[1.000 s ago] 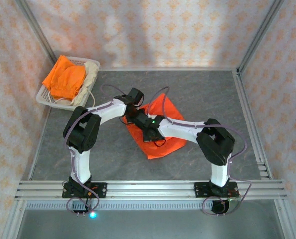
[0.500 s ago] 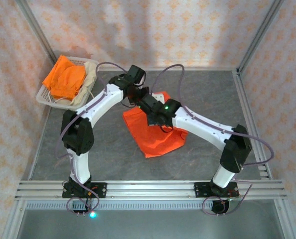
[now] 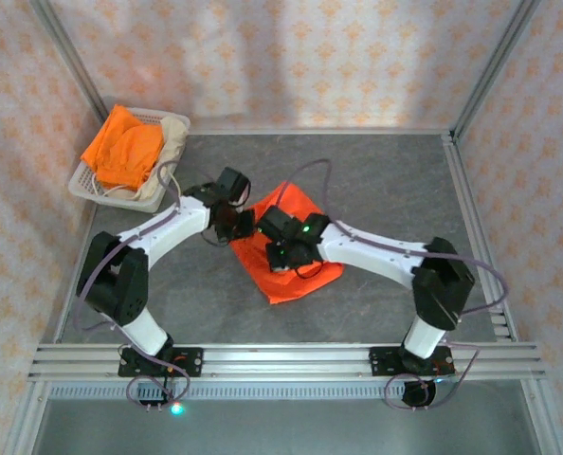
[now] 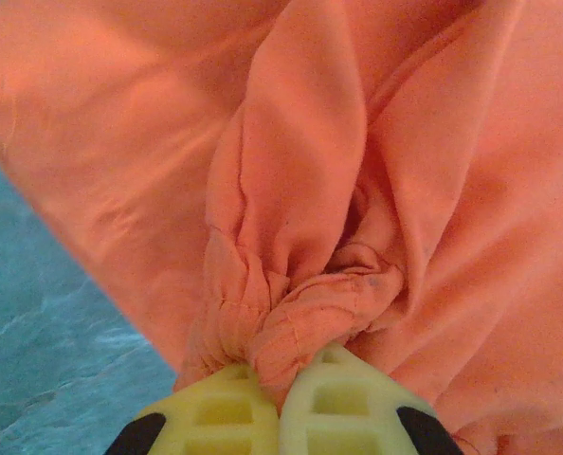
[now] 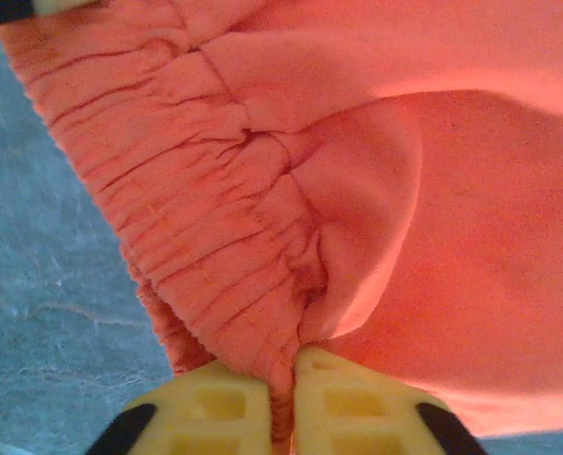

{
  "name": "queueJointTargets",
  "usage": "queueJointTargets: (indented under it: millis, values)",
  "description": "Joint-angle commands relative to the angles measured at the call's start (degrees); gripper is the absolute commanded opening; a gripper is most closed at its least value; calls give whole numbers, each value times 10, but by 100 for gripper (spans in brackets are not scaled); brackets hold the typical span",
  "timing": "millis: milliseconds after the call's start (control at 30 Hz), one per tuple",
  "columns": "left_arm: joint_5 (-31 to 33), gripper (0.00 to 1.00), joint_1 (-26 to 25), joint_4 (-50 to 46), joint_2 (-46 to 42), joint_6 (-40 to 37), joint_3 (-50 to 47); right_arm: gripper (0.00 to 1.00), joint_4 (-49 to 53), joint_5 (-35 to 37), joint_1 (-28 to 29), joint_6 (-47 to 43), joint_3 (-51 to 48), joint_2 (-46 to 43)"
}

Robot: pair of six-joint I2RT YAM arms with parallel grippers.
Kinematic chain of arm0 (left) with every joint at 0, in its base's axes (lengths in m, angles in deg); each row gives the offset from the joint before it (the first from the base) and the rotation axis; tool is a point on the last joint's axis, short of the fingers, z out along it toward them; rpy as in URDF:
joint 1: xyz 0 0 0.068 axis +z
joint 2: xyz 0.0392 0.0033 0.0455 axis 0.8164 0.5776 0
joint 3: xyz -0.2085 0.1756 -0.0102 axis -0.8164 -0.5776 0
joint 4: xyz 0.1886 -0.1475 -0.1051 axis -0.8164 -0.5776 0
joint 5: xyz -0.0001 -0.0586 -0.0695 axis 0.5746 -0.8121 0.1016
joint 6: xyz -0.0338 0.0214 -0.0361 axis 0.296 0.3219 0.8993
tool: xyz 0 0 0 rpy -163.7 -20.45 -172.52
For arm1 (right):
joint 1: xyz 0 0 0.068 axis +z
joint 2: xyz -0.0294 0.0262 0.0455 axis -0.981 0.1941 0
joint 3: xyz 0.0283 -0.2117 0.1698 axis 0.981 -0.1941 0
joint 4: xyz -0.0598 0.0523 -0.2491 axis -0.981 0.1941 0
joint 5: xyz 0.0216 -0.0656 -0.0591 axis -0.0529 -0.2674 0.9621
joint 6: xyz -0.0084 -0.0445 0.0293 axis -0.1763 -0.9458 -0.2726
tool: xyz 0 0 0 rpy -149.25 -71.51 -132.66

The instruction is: Fold and stack the shorts

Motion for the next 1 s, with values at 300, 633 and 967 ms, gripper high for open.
queueJointTargets:
  millis: [300, 633, 967]
  values:
    - [45, 45, 41, 85, -26, -7, -35, 64, -69, -247, 2, 12, -41, -17]
    - [-67, 94, 35, 72, -61, 25, 104, 93, -63, -180, -175, -8, -90, -221]
    - [-168, 100, -17, 92, 199, 86, 337, 92, -192, -219, -258, 67, -143, -143]
